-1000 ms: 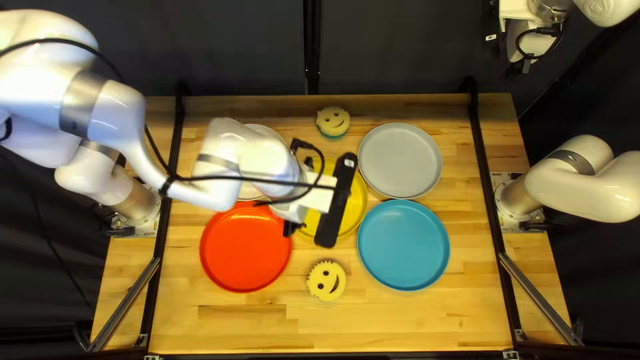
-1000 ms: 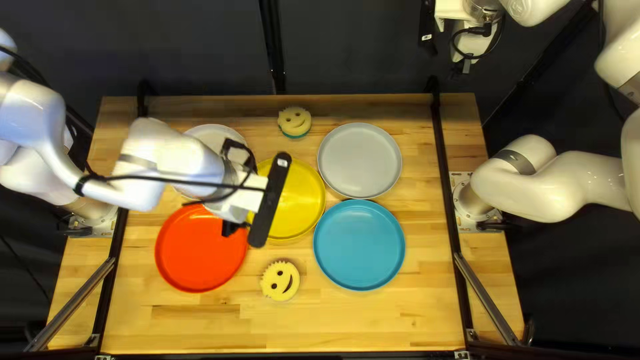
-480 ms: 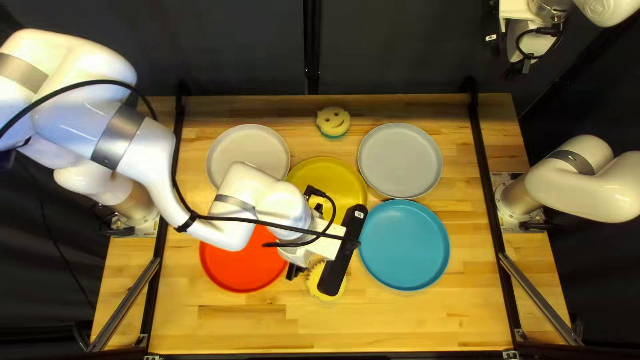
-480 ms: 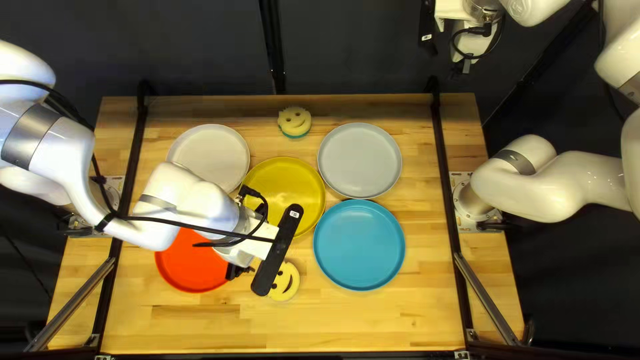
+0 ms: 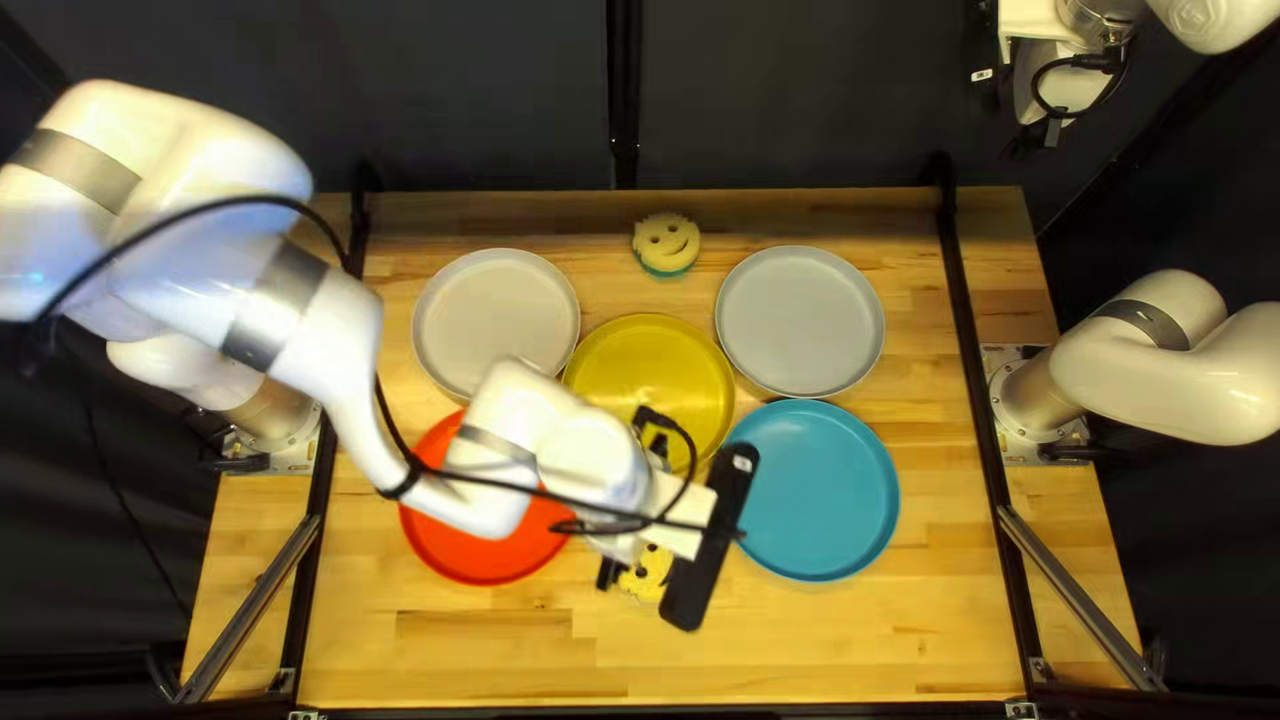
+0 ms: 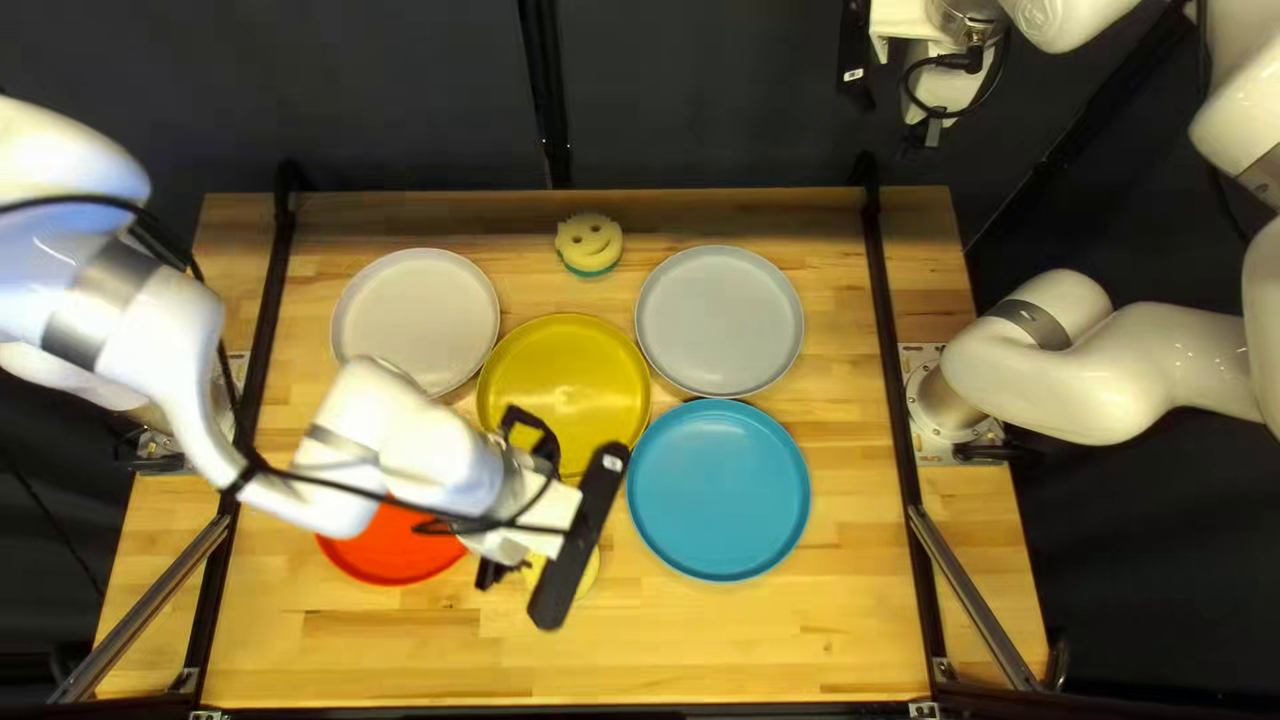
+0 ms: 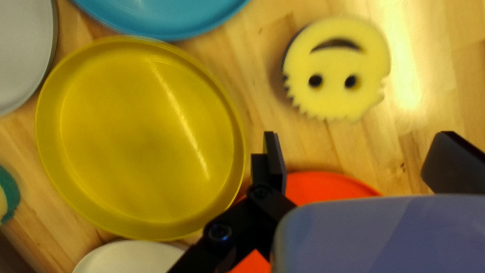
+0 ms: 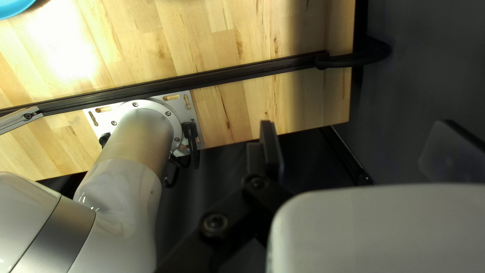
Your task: Pick up sponge and scrub the plate
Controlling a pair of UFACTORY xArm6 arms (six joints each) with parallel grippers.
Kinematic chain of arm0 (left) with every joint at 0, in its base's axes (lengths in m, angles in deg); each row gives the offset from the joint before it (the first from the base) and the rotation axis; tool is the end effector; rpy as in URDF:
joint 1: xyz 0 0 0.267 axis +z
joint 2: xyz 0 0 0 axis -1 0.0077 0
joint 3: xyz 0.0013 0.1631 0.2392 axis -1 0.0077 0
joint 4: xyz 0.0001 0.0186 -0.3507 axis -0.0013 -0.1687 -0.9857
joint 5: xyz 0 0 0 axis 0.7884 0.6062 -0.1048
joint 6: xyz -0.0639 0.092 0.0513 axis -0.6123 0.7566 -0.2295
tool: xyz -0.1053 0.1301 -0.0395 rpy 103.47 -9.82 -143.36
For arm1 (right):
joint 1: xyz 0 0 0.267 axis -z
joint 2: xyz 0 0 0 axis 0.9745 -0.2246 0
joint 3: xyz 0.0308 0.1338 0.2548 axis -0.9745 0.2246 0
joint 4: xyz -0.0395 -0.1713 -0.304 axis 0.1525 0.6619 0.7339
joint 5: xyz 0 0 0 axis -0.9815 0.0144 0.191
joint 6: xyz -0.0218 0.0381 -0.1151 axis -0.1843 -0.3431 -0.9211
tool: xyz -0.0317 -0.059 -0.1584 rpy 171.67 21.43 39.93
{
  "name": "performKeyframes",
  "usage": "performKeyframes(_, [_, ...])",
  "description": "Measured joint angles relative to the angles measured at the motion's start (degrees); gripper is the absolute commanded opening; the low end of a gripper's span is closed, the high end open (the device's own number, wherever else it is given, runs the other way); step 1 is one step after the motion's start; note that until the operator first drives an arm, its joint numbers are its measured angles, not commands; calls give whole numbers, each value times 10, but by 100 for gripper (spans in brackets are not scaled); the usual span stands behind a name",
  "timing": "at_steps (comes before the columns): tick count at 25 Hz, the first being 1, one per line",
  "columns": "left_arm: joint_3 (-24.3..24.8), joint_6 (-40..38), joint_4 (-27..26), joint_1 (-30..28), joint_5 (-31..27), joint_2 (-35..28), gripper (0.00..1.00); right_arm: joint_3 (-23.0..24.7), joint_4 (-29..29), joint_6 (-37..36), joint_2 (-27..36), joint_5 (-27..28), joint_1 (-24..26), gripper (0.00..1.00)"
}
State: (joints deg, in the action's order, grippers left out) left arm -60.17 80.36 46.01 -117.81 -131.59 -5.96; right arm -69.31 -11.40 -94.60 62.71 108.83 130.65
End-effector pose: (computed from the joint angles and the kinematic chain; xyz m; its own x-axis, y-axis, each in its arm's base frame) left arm 0.5236 -0.2594 0.1445 0.8735 -0.4585 0.1638 -0.4487 -0.8887 -0.0945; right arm 0.1384 -0.2264 0.3133 0.9880 -0.1494 -0.0388 -0.1459 -0.9858 0.0828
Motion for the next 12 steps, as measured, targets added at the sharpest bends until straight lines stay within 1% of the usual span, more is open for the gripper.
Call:
performKeyframes(2, [-12, -14, 7, -15, 0, 15, 100, 0, 0, 0, 0, 0, 0, 100])
performKeyframes(4, [-14, -23, 10, -25, 3, 22, 100, 0, 0, 0, 0, 0, 0, 100])
performKeyframes(7, [4, -44, 23, -38, 23, 28, 100, 0, 0, 0, 0, 0, 0, 100])
performKeyframes(12, [41, -94, 68, -53, 60, 36, 100, 0, 0, 0, 0, 0, 0, 100])
